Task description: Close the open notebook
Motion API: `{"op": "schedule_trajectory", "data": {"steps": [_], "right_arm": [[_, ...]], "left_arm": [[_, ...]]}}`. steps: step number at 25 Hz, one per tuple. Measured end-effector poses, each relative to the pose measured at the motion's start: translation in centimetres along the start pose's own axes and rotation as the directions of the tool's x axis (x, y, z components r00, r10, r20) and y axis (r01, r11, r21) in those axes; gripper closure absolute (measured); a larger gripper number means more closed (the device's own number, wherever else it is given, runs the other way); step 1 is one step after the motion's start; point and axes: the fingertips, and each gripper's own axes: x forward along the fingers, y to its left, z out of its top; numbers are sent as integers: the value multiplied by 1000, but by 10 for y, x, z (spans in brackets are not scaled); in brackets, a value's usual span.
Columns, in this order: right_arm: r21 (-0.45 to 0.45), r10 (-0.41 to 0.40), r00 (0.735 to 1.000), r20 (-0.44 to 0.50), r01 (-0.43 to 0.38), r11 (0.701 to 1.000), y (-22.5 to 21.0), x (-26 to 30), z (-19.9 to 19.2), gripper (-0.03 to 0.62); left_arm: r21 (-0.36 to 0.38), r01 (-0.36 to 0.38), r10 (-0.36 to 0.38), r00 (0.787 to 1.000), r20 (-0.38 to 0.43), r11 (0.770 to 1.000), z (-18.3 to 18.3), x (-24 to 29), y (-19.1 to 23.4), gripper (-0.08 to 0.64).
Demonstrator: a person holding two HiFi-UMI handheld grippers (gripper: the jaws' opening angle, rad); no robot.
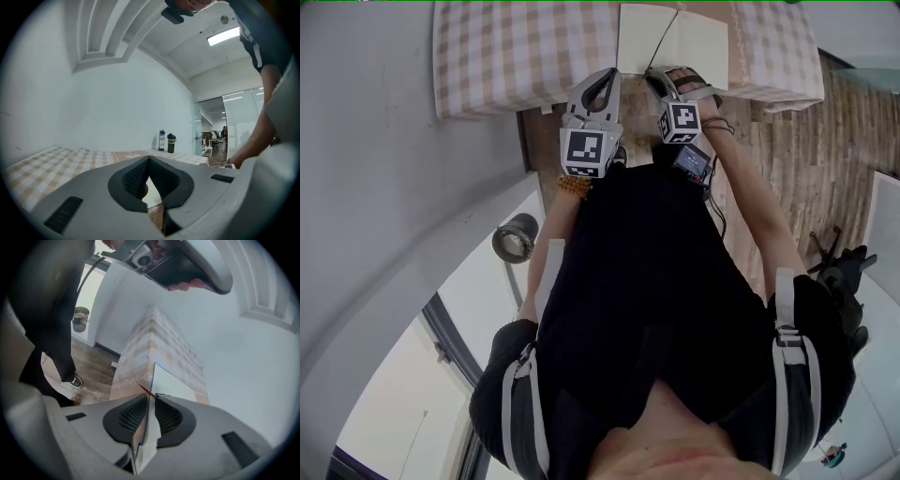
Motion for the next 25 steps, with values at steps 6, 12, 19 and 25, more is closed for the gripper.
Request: {"op": "schedule_trajectory", "data": {"steps": [6,12,19,25], "right_arm": [[10,-61,998,25,61,998,-1,-9,1,584],[13,-93,996,15,92,996,-8,-11,-2,539],[53,-47,999,-15,48,997,-4,-10,-3,454],[62,-97,993,-61,101,993,-11,-9,-16,456]], "left_arm": [[-44,-13,11,998,-62,999,-22,3,11,557],[-69,-37,31,996,-81,997,-33,4,23,557],[-50,0,-4,997,-81,999,-31,6,11,557],[-55,-2,-3,996,-87,998,-34,6,14,557]]}}
